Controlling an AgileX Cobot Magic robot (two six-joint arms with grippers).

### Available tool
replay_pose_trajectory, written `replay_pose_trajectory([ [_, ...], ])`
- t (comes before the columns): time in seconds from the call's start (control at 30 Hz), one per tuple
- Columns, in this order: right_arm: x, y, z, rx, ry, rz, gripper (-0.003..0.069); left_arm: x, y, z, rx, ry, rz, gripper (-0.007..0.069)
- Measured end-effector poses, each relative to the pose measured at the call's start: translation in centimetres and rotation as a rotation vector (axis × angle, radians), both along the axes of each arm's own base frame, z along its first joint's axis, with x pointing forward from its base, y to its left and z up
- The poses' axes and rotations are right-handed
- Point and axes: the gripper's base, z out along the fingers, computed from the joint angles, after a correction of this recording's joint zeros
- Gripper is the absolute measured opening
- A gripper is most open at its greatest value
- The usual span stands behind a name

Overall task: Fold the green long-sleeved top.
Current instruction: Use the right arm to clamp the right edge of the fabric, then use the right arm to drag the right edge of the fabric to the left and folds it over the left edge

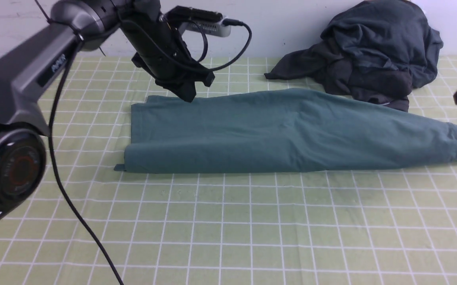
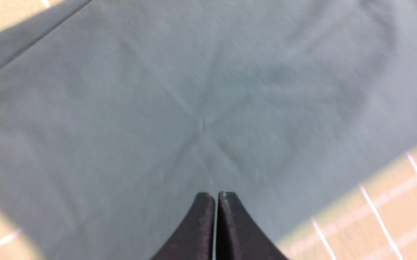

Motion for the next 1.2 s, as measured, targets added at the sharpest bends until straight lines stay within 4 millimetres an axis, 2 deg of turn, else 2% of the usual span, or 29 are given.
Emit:
replay_pose_trajectory([
  [0.03,0.0,0.0,-0.1,0.001,0.000,-0.002,0.0266,-0.2,0.0,0.2,0.000,0.000,0.000,-0.0001],
  [0.1,-0.2,-0.9,-2.1,0.017,0.016,-0.050,0.0324,-2.2,1.1,2.2,0.060,-0.026,-0.012,-0.0001],
  [0.23,0.2,-1.4,-4.7,0.021,-0.003,-0.110,0.0426,-6.1,3.4,4.7,0.166,-0.050,-0.003,-0.0001],
  [0.27,0.2,-1.4,-4.8,0.021,-0.001,-0.110,0.0430,-6.3,3.6,4.8,0.173,-0.051,0.000,-0.0001],
  [0.4,0.8,-1.6,-6.2,0.033,-0.030,-0.148,0.0450,-10.2,6.1,6.8,0.195,-0.055,0.075,-0.0001],
  [0.47,0.9,-1.5,-6.3,0.043,-0.030,-0.144,0.0416,-11.9,6.9,7.6,0.193,-0.065,0.098,-0.0001],
  [0.5,0.9,-1.5,-6.3,0.043,-0.030,-0.139,0.0416,-11.9,6.9,7.5,0.195,-0.059,0.099,-0.0001],
  [0.53,0.9,-1.4,-6.3,0.046,-0.032,-0.111,0.0357,-13.4,7.3,8.3,0.193,-0.076,0.106,-0.0001],
  [0.63,1.0,-1.2,-6.3,0.058,-0.040,-0.063,0.0234,-15.7,8.0,9.5,0.196,-0.108,0.117,-0.0001],
  [0.67,1.0,-1.1,-6.1,0.063,-0.047,-0.047,0.0169,-16.6,8.3,9.9,0.197,-0.121,0.124,-0.0001],
  [0.7,1.0,-1.1,-6.0,0.062,-0.048,-0.040,0.0159,-17.0,8.4,10.0,0.197,-0.125,0.126,-0.0001],
  [0.73,1.0,-1.0,-5.7,0.059,-0.052,-0.017,0.0086,-18.5,8.9,10.5,0.203,-0.143,0.138,-0.0001],
  [0.8,0.7,-1.0,-4.7,0.046,-0.058,0.005,0.0026,-20.6,9.6,10.9,0.219,-0.164,0.166,-0.0001],
  [0.83,0.4,-1.0,-3.5,0.033,-0.066,0.011,0.0018,-22.0,10.1,10.8,0.228,-0.175,0.184,-0.0001],
  [0.87,0.3,-1.0,-3.3,0.028,-0.067,0.013,0.0016,-22.3,10.3,10.8,0.232,-0.178,0.192,-0.0001],
  [0.9,-0.2,-1.1,-1.2,0.004,-0.086,0.016,0.0013,-24.1,11.0,10.4,0.242,-0.199,0.226,-0.0001],
  [1.0,-1.8,-1.4,3.3,-0.057,-0.125,-0.003,0.0013,-26.9,12.1,8.4,0.229,-0.264,0.311,-0.0001],
  [1.03,-1.9,-1.4,3.6,-0.059,-0.131,-0.005,0.0013,-27.0,12.1,8.3,0.228,-0.267,0.309,-0.0001],
  [1.07,-2.5,-1.4,5.2,-0.078,-0.158,-0.012,0.0013,-27.8,12.3,7.1,0.218,-0.274,0.328,-0.0001],
  [1.1,-3.5,-1.0,8.3,-0.099,-0.223,-0.021,0.0013,-29.2,12.6,4.8,0.207,-0.263,0.348,-0.0001],
  [1.2,-5.1,0.8,13.0,-0.103,-0.353,-0.008,0.0013,-31.0,12.9,0.8,0.205,-0.230,0.353,-0.0001],
])
